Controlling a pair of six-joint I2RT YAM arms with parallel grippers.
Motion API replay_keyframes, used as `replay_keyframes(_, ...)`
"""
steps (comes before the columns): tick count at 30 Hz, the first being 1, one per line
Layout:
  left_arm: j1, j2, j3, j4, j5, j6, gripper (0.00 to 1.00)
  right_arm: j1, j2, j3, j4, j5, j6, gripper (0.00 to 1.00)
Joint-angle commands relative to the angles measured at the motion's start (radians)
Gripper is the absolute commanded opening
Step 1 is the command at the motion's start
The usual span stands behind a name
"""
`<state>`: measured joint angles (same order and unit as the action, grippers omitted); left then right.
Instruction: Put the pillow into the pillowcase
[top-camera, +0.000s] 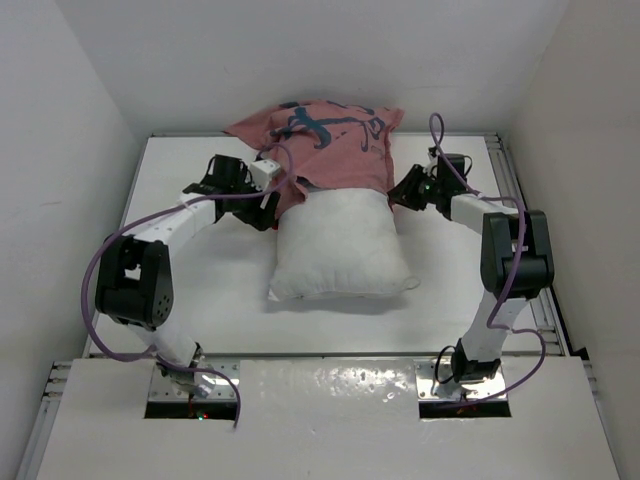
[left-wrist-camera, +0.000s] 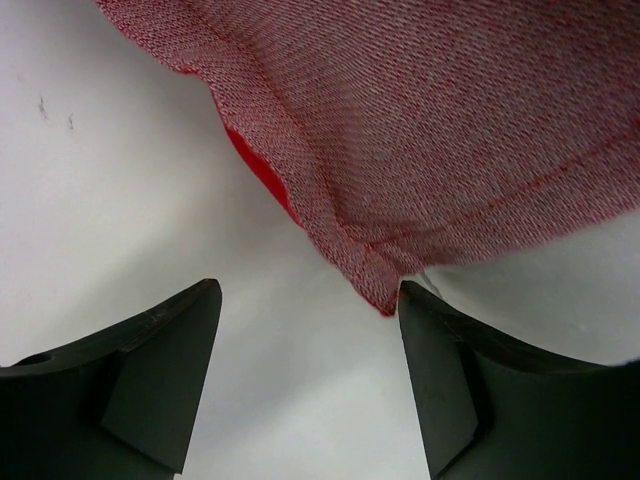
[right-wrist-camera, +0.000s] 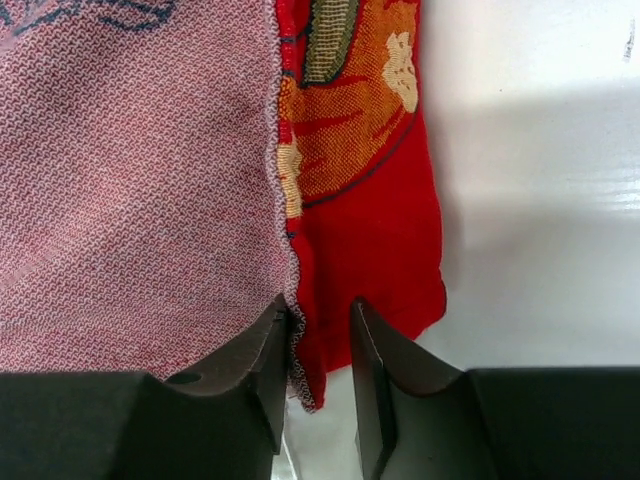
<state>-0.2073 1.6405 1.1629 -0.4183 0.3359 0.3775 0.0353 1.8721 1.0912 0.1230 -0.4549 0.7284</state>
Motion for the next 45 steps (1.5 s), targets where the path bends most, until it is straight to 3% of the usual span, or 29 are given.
replay_keyframes(1, 0.006, 0.007, 0.024, 0.096, -0.018, -0.044, 0.69, 0.002, -0.008, -0.011, 0.02, -0.013, -0.027, 0.28)
replay_keyframes(5, 0.025, -0.011, 0.038, 0.04, 0.061, -0.035, 0.66, 0.002, -0.021, -0.03, 0.029, -0.016, -0.041, 0.26)
replay_keyframes(9, 0.029, -0.033, 0.04, 0.076, 0.133, -0.049, 0.63, 0.002, -0.018, -0.028, 0.035, -0.022, -0.041, 0.0)
replay_keyframes(15, 0.031, 0.007, 0.086, 0.049, 0.181, 0.001, 0.56, 0.002, -0.06, -0.042, 0.029, -0.008, -0.067, 0.0)
replay_keyframes(20, 0.019, 0.008, 0.047, 0.102, 0.124, 0.04, 0.55, 0.0, -0.073, -0.039, -0.009, 0.013, -0.101, 0.0)
replay_keyframes(25, 0.017, 0.082, 0.118, 0.043, 0.141, 0.052, 0.47, 0.003, -0.091, -0.051, -0.01, 0.013, -0.101, 0.0)
replay_keyframes(27, 0.014, 0.088, 0.11, 0.009, 0.169, 0.086, 0.55, 0.002, -0.096, -0.056, -0.011, 0.019, -0.107, 0.0)
replay_keyframes(29, 0.008, 0.091, 0.112, -0.039, 0.215, 0.116, 0.75, 0.003, -0.105, -0.059, -0.022, 0.031, -0.124, 0.0)
replay_keyframes(31, -0.012, 0.096, 0.109, -0.056, 0.274, 0.12, 0.77, 0.002, -0.113, -0.057, -0.048, 0.041, -0.133, 0.0)
replay_keyframes(33, -0.04, 0.101, 0.104, -0.056, 0.275, 0.109, 0.61, 0.002, -0.12, -0.059, -0.055, 0.047, -0.142, 0.0)
replay_keyframes(34, -0.044, 0.108, 0.101, -0.05, 0.275, 0.097, 0.48, 0.003, -0.123, -0.06, -0.056, 0.048, -0.142, 0.0)
replay_keyframes(35, -0.041, 0.111, 0.1, -0.016, 0.264, 0.046, 0.14, 0.003, -0.132, -0.063, -0.052, 0.047, -0.147, 0.0)
replay_keyframes(36, -0.034, 0.111, 0.092, 0.005, 0.253, 0.023, 0.0, 0.003, -0.139, -0.065, -0.052, 0.048, -0.15, 0.0)
replay_keyframes(39, 0.012, 0.099, 0.099, 0.062, 0.27, -0.043, 0.0, 0.009, -0.171, -0.07, -0.056, 0.036, -0.168, 0.0)
replay_keyframes(45, 0.123, 0.004, 0.225, -0.045, 0.356, -0.02, 0.0, 0.009, -0.273, -0.051, -0.143, -0.05, -0.199, 0.0)
